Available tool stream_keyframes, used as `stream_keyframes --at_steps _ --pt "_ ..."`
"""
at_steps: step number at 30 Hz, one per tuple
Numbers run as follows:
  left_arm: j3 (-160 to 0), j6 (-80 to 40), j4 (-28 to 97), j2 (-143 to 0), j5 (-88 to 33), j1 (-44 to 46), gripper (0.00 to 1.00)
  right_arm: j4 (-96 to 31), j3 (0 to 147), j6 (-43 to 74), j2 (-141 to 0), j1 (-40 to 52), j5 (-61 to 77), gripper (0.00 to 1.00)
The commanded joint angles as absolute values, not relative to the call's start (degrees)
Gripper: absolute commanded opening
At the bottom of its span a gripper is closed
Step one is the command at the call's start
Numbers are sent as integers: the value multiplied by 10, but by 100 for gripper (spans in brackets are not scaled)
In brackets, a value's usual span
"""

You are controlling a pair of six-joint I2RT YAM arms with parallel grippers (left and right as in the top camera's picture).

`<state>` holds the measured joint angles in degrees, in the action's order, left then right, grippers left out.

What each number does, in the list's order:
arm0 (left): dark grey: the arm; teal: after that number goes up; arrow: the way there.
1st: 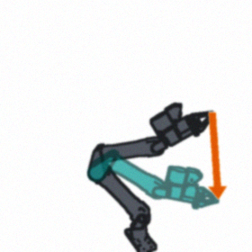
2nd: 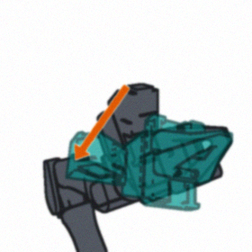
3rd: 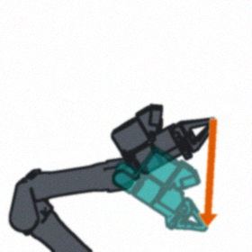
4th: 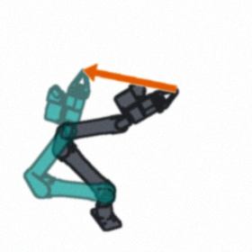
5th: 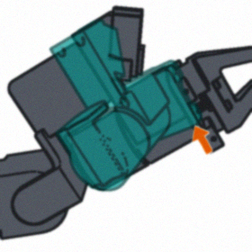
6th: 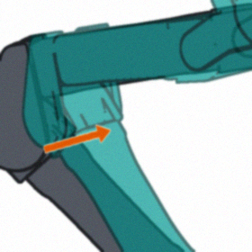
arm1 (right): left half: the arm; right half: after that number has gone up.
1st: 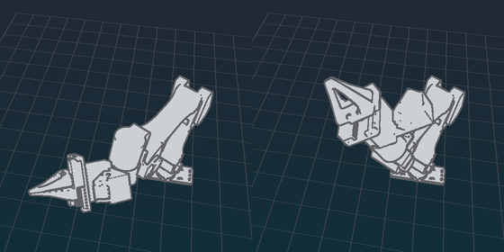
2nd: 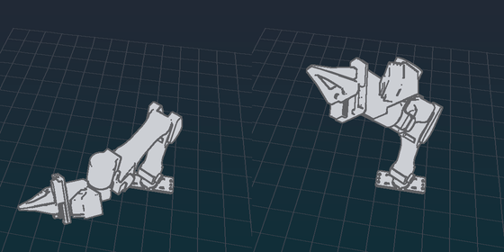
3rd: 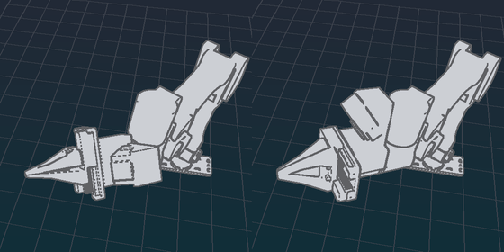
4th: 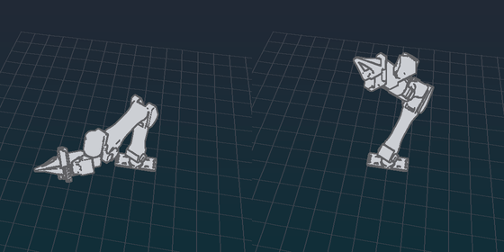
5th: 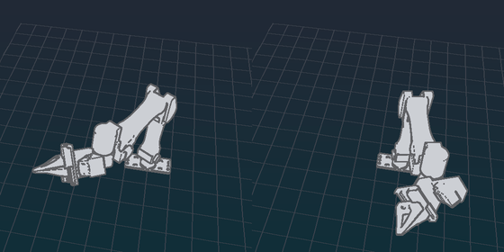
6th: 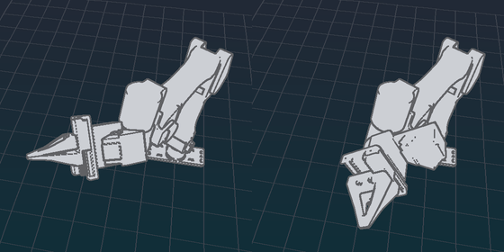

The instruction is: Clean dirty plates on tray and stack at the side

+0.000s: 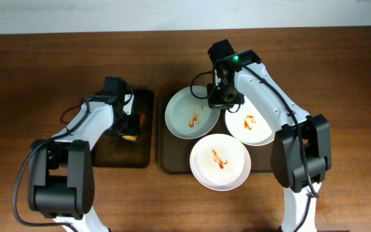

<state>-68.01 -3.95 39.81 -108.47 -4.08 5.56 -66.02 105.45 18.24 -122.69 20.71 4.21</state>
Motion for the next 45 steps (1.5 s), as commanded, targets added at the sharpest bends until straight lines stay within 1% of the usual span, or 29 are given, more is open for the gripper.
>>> stream_keyframes --at_steps 1,4,5,6,13,14,15,17,18,19,20,24,25,26,27,28,29,30,31,32,33,34,36,37,38,39,42,44,45 --pt "-712 -27 376 -1091 -39 57 64 -661 1064 189 -1212 206 49 4" --pt "-712 -27 359 -1091 -15 56 76 -661 1064 189 -1212 206 49 4" --pt "-712 -27 349 -1091 -15 56 89 -661 1064 189 -1212 206 50 4" --pt "-709 -27 340 -1091 -15 56 91 -661 1064 189 -1212 206 50 4" --pt "-645 -27 276 -1092 -18 57 84 -664 1064 189 -1212 206 50 4" --pt "-636 -27 265 -1092 -22 57 73 -667 1064 189 -1212 206 50 4" --pt "-631 -27 261 -1092 -39 57 54 -667 1064 189 -1212 206 50 4" --pt "-631 -27 252 -1092 -47 56 2 -667 1064 189 -1212 206 50 4" --pt "-632 -27 244 -1092 -47 56 0 -667 1064 189 -1212 206 50 4" --pt "-632 -27 239 -1092 -47 56 36 -667 1064 189 -1212 206 50 4" --pt "-632 -27 239 -1092 -47 56 62 -667 1064 189 -1212 206 50 4" --pt "-631 -27 277 -1092 -47 56 65 -667 1064 189 -1212 206 50 4" --pt "-631 -27 282 -1092 -47 56 54 -667 1064 189 -1212 206 50 4" --pt "-629 -27 285 -1092 -47 56 32 -667 1064 189 -1212 206 50 4" --pt "-629 -27 288 -1092 -47 56 19 -669 1064 189 -1212 206 50 4" --pt "-629 -27 287 -1092 -44 56 29 -669 1064 189 -1212 206 50 4" --pt "-629 -27 288 -1092 -41 56 53 -669 1064 189 -1212 206 50 4" --pt "-629 -27 290 -1092 -41 56 59 -669 1064 189 -1212 206 50 4" --pt "-629 -27 302 -1092 -41 56 50 -669 1064 189 -1212 206 50 4" --pt "-629 -27 314 -1092 -41 56 15 -668 1064 189 -1212 206 50 4" --pt "-629 -27 319 -1092 -41 56 6 -668 1064 189 -1212 206 50 4" --pt "-629 -27 322 -1092 -41 56 30 -668 1064 189 -1212 206 50 4" --pt "-629 -27 329 -1092 -44 56 47 -669 1064 189 -1212 206 50 4" --pt "-629 -27 332 -1092 -49 56 38 -669 1064 189 -1212 206 55 4" --pt "-629 -27 333 -1092 -49 56 21 -669 1064 189 -1212 206 56 4" --pt "-628 -27 334 -1092 -49 56 14 -669 1064 189 -1212 206 56 4" --pt "-622 -27 340 -1092 -49 56 62 -669 1064 189 -1212 206 56 4" --pt "-617 -27 336 -1092 -47 56 100 -669 1064 189 -1212 206 56 4" --pt "-617 -27 331 -1092 -47 56 100 -669 1064 189 -1212 206 56 4"
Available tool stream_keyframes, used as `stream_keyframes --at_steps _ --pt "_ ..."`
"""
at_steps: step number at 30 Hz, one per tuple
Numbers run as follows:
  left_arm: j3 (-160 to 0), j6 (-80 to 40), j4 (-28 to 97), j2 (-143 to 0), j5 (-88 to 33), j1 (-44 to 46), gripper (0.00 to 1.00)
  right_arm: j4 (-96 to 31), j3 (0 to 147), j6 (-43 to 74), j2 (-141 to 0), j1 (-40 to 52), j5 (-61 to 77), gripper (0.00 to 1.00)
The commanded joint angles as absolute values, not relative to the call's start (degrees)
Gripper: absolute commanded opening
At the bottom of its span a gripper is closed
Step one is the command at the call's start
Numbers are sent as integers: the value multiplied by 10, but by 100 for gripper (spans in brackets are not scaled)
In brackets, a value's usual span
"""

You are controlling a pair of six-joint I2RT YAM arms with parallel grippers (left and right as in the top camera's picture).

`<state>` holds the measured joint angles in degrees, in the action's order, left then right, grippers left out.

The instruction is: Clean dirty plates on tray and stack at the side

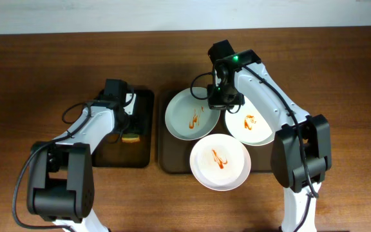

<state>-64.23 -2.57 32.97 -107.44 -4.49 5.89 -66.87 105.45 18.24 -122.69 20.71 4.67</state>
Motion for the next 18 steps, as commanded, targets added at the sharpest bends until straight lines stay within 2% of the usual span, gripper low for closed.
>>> stream_keyframes --at_steps 1,2,3,4,6,7,8,9,15,18 --pt "-617 -27 325 -1092 -48 56 100 -669 1064 189 -1212 206 56 4" --pt "-617 -27 326 -1092 -47 56 98 -669 1064 189 -1212 206 56 4" --pt "-617 -27 331 -1092 -47 56 64 -669 1064 189 -1212 206 56 4" --pt "-615 -27 335 -1092 -47 56 51 -669 1064 189 -1212 206 56 4" --pt "-603 -27 334 -1092 -47 56 52 -669 1064 180 -1212 206 56 4" --pt "-598 -27 333 -1092 -47 56 39 -669 1064 165 -1212 206 56 4" --pt "-597 -27 323 -1092 -47 56 6 -667 1064 165 -1212 206 56 4" --pt "-606 -27 320 -1091 -47 56 0 -667 1064 165 -1212 206 56 4" --pt "-694 -28 347 -1088 -46 56 0 -655 1064 165 -1212 206 57 4" --pt "-727 -49 343 -1069 17 56 0 -650 1064 166 -1212 206 84 4"
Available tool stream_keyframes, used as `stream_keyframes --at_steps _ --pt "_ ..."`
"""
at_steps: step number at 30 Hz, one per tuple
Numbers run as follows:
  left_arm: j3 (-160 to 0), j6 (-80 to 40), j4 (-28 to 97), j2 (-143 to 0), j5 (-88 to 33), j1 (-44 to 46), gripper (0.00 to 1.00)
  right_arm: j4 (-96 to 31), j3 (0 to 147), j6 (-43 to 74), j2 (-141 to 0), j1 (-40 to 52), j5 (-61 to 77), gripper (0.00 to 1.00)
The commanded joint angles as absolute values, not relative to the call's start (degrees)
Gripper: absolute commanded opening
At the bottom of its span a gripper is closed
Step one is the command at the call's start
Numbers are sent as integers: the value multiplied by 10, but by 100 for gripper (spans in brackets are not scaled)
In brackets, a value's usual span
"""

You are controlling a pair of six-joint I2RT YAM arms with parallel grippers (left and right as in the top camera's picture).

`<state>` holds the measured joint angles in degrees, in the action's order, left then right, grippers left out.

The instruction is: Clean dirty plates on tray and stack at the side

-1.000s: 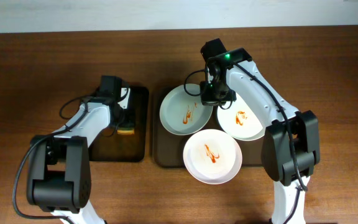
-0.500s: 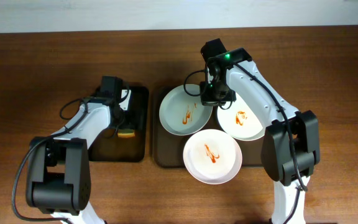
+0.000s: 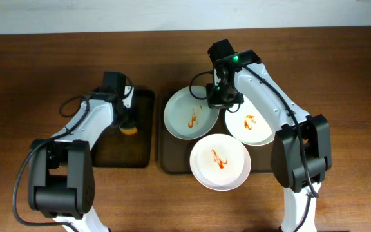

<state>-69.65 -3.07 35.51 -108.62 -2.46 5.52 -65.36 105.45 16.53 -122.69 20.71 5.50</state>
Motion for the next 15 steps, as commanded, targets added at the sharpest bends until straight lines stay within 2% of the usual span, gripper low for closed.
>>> stream_keyframes --at_steps 1,4,9,13,15 --pt "-727 -49 331 -1053 15 56 0 -649 1064 166 -1212 206 96 4" --pt "-727 -49 293 -1032 40 56 0 -654 1064 166 -1212 206 95 4" --pt "-727 -49 300 -1032 59 60 0 -671 1064 166 -1212 206 100 4" --pt "-727 -57 322 -1032 4 64 0 -686 1063 170 -1212 206 102 4" --pt "-715 -60 321 -1033 16 64 0 -685 1060 170 -1213 206 102 4"
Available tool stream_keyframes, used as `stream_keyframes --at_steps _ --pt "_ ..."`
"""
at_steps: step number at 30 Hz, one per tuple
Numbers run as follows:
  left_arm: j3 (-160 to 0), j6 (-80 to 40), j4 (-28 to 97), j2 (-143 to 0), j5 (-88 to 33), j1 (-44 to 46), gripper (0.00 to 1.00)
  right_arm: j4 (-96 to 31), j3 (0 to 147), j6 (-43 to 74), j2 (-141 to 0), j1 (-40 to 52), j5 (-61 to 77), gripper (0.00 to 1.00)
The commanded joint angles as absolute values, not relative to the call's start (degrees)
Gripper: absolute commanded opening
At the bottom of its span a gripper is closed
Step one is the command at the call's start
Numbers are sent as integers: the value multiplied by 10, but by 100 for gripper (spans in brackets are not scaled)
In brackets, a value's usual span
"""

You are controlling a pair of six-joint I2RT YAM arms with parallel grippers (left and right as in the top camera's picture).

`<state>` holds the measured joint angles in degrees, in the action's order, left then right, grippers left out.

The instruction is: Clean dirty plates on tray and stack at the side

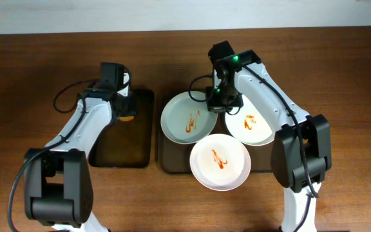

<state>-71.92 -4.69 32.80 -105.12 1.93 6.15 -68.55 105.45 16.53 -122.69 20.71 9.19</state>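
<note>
Three white plates streaked with red sauce lie on the dark right tray (167,158): one at the left (187,120), one at the right (251,126), one in front (219,161). My right gripper (217,102) sits at the back right rim of the left plate and looks shut on that rim; the wrist hides its fingers. A small yellow-orange sponge (129,118) is gripped by my left gripper (125,113), which is shut on it over the back of the dark left tray (124,145).
The two trays lie side by side at the middle of a brown wooden table (31,77). Black cables loop off both arms. Bare wood extends to the left, right and rear of the trays.
My left gripper has moved toward the back of the left tray with the sponge. The left plate has shifted slightly left and forward with the right gripper at its rim.
The sponge first lay at the middle of the left tray with my left gripper over it, and my right gripper was at the left plate's rim. The sponge then stood further back in the left gripper each time, and the plate has edged left.
</note>
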Motion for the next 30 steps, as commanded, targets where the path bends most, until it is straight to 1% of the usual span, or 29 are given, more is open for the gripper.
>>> stream_keyframes --at_steps 1,4,5,6,7,9,11,12,13,16,18,20,21,24,28,30 --pt "-714 -62 315 -1034 28 64 0 -682 1060 170 -1213 206 101 4" --pt "-714 -61 315 -1027 7 70 0 -674 1060 154 -1213 206 101 4" --pt "-713 -62 298 -1029 52 74 0 -669 1060 155 -1213 206 102 4" --pt "-713 -62 303 -1030 70 74 0 -673 1060 155 -1213 206 102 4" --pt "-714 -72 323 -1029 28 74 0 -683 1060 155 -1213 206 101 4" --pt "-714 -80 314 -1029 -101 72 0 -691 1060 155 -1213 206 102 4" --pt "-714 -121 285 -1030 -155 70 0 -688 1060 155 -1213 206 102 4" --pt "-714 -121 286 -1030 -167 77 0 -688 1060 155 -1213 206 104 4" --pt "-713 -119 292 -1031 -136 84 0 -689 1060 155 -1213 207 106 4" --pt "-713 -119 293 -1032 25 103 0 -688 1060 155 -1213 208 106 4" --pt "-713 -115 300 -1032 57 104 0 -687 1060 155 -1213 210 105 4" --pt "-713 -62 300 -1032 59 104 0 -683 1060 155 -1213 215 105 4" --pt "-713 -53 303 -1032 65 104 0 -682 1060 155 -1213 219 105 4" --pt "-714 -55 298 -1032 -84 96 0 -686 1060 155 -1214 217 105 4" --pt "-718 -76 294 -1032 -254 44 0 -684 1060 155 -1230 217 105 4" --pt "-718 -77 286 -1032 -353 39 0 -679 1060 155 -1232 216 103 4"
